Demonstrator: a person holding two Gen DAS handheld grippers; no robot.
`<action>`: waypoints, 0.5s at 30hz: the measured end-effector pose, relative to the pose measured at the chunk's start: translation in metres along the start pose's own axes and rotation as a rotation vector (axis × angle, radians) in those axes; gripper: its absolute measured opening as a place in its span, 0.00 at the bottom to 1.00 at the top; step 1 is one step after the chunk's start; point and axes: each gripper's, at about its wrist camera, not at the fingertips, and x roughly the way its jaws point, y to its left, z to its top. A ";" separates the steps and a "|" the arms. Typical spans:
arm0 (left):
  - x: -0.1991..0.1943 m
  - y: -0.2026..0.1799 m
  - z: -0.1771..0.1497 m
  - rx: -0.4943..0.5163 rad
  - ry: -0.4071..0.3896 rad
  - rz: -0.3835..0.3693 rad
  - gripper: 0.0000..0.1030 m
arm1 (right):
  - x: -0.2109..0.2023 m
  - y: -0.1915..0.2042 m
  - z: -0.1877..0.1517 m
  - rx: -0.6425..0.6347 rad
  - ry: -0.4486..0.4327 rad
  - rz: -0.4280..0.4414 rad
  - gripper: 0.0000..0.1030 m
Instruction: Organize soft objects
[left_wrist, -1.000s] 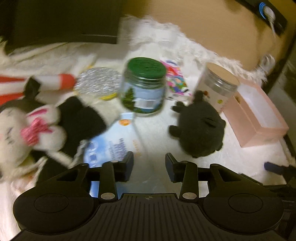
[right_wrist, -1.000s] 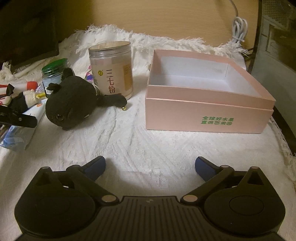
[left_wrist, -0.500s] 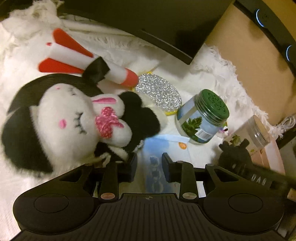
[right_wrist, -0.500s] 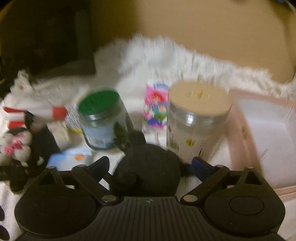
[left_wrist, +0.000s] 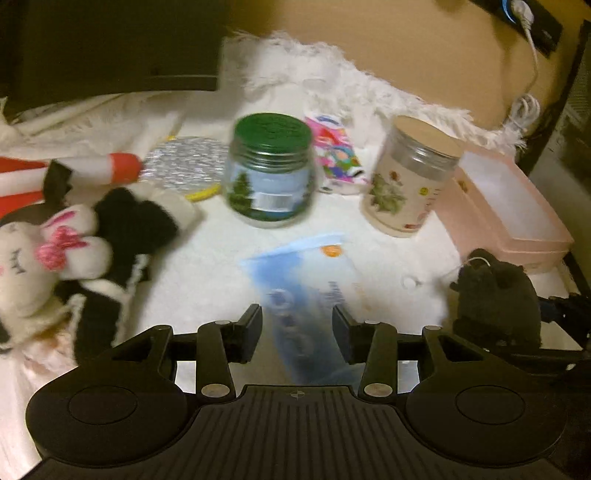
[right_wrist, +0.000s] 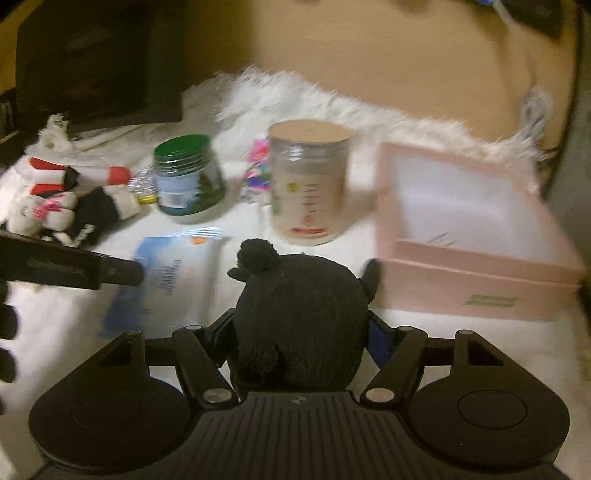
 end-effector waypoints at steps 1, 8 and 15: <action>0.002 -0.006 0.002 0.013 0.010 0.003 0.45 | 0.000 -0.002 -0.002 -0.006 -0.005 -0.016 0.69; 0.016 -0.031 0.012 0.026 0.036 0.026 0.46 | -0.008 -0.022 -0.016 0.004 -0.037 0.023 0.79; 0.027 -0.051 0.013 0.037 0.009 0.008 0.51 | 0.002 -0.030 -0.037 0.010 -0.012 0.088 0.84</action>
